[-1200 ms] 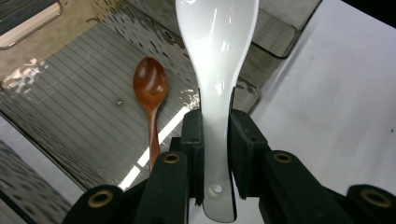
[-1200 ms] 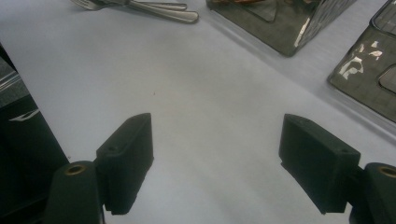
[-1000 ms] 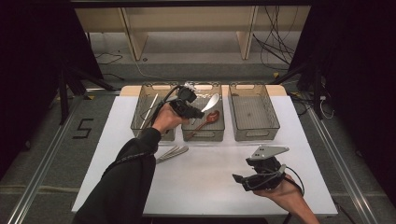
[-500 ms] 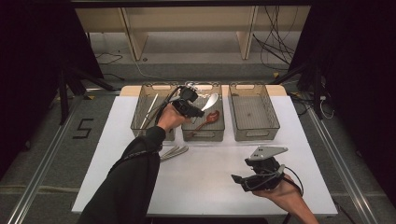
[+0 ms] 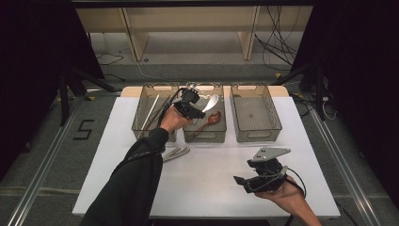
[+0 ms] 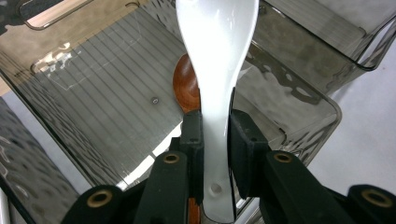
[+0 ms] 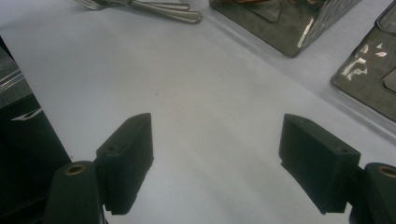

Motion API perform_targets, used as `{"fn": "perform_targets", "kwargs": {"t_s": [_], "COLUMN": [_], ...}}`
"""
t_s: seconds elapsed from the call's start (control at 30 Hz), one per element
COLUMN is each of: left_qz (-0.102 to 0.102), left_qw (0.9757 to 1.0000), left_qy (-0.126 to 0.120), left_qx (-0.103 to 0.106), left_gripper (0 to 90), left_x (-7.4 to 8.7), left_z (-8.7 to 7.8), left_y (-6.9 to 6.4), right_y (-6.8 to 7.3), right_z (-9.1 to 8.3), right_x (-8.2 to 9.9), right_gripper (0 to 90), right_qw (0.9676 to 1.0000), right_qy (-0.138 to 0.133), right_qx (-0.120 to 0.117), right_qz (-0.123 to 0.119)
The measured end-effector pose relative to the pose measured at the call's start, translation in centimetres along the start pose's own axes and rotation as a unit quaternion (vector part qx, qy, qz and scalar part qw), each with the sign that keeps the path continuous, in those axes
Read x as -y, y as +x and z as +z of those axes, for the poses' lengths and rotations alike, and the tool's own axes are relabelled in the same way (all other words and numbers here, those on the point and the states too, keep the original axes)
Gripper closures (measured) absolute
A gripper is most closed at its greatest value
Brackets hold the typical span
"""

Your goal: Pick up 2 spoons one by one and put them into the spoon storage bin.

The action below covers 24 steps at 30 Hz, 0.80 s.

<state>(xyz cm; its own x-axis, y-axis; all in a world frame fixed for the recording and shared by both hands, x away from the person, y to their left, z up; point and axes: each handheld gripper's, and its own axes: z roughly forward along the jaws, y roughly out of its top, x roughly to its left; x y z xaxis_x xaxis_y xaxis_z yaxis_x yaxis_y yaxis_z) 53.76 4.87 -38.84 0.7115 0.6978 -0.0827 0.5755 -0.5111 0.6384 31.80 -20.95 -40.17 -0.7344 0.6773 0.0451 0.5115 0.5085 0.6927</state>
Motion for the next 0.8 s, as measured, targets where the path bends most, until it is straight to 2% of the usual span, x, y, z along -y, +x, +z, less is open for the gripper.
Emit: {"fn": "perform_targets", "kwargs": {"t_s": [0.3, 0.37, 0.4, 0.43, 0.47, 0.63, 0.7, 0.8], "left_qz": [-0.007, -0.01, -0.016, -0.017, -0.015, -0.005, 0.001, 0.003], "left_qw": [0.9999, 0.9999, 0.9998, 0.9998, 0.9998, 0.9997, 0.9997, 0.9994], "left_qy": [0.01, 0.01, 0.009, 0.011, 0.011, 0.008, 0.006, -0.005], "left_qx": [-0.011, -0.004, 0.001, 0.004, 0.004, 0.021, 0.024, 0.034], "left_gripper": [75.2, 74.4, 66.9, 66.9, 62.2, 51.3, 45.1, 42.4], "left_x": [0.5, 0.6, 0.6, 0.6, 0.5, 0.4, 0.6, 1.2], "left_z": [0.7, 0.7, 0.6, 0.6, 0.4, -1.1, -1.9, -3.5], "left_y": [0.2, 0.3, 0.4, 0.3, 0.2, -0.3, -0.5, -0.5], "right_y": [0.0, 0.0, 0.0, 0.0, 0.0, 0.0, 0.0, 0.0], "right_z": [0.0, 0.0, 0.0, 0.0, 0.0, -0.1, -0.1, -0.1], "right_x": [0.0, 0.0, 0.0, 0.0, 0.0, 0.0, 0.0, 0.0], "right_gripper": [26.9, 26.9, 26.9, 26.9, 26.9, 26.9, 26.9, 26.9], "right_qw": [1.0, 1.0, 1.0, 1.0, 1.0, 1.0, 1.0, 1.0], "right_qy": [-0.001, 0.0, 0.0, 0.0, 0.0, 0.0, -0.001, -0.001], "right_qx": [0.0, 0.0, 0.0, 0.0, 0.0, 0.0, 0.002, 0.002], "right_qz": [0.0, 0.0, 0.0, 0.0, 0.001, 0.001, 0.001, 0.001]}}
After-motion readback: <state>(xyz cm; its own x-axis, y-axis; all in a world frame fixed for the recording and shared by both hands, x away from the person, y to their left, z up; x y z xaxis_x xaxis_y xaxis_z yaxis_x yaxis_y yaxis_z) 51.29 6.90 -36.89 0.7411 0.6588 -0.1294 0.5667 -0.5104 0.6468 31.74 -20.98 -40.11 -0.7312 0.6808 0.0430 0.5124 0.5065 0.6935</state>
